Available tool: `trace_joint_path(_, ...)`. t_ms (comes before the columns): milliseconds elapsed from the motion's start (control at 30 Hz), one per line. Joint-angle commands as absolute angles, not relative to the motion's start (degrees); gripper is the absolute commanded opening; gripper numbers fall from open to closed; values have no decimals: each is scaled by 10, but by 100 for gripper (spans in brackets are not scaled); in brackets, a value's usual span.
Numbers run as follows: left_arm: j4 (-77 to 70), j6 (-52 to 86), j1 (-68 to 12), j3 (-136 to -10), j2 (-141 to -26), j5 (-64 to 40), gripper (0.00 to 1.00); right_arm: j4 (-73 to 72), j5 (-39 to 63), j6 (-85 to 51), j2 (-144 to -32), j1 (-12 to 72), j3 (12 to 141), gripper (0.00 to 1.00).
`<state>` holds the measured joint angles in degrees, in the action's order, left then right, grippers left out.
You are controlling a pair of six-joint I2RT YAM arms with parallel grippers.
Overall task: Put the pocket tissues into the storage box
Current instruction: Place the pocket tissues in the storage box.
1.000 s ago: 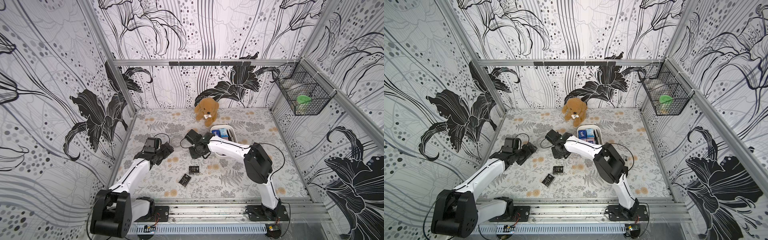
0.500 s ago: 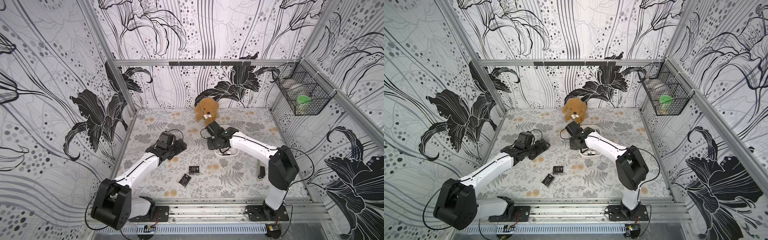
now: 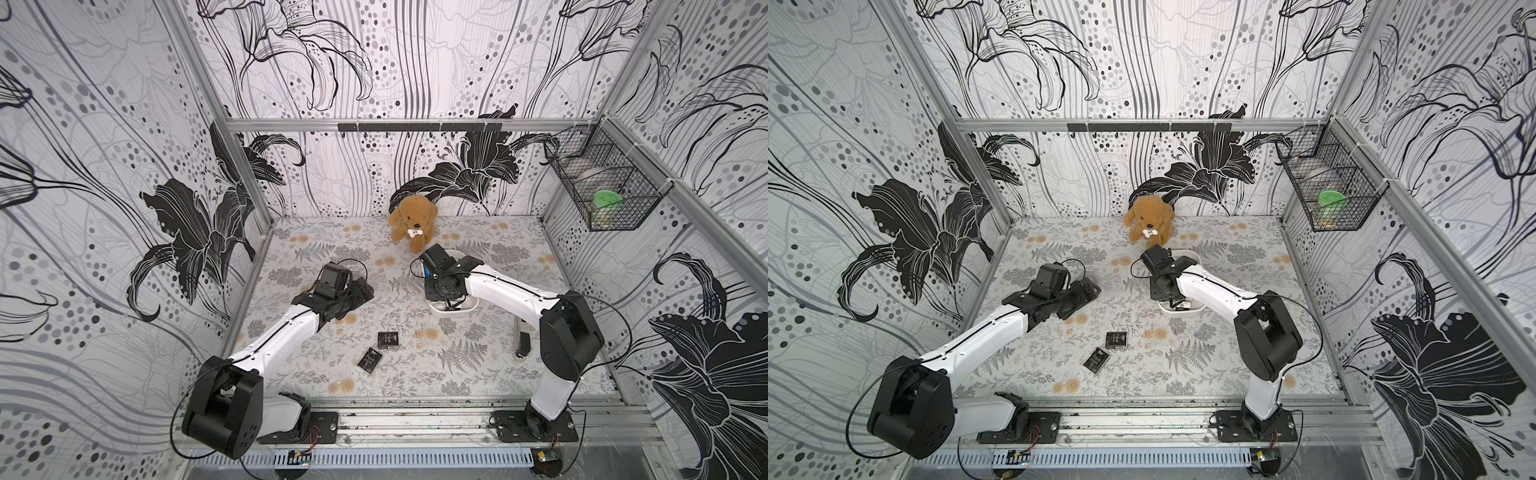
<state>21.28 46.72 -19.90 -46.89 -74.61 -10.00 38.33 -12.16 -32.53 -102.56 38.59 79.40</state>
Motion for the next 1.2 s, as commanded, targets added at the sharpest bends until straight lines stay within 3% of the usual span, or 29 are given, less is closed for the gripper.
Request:
trace_joint_path(0,198,467,-203,-478,-746,-89,88,388,-143,-336,-1010,381,780,47)
trace_joint_path(267,199,469,-202,-479,-743,-87,88,392,-140,-336,-1018,381,775,53)
trace_joint_path(400,198,468,-202,-478,-744,-87,88,398,-142,-334,-1007,381,777,68)
trace_joint_path(500,197,470,-202,-480,-747,-88,88,404,-138,-334,-994,381,783,73)
trace_joint_path(900,203,467,-202,-486,-744,-82,88,318,26,-379,-939,381,717,74)
trace_joint_path(1167,212,464,-203,-487,-736,-76,88,307,34,-390,-968,382,705,74)
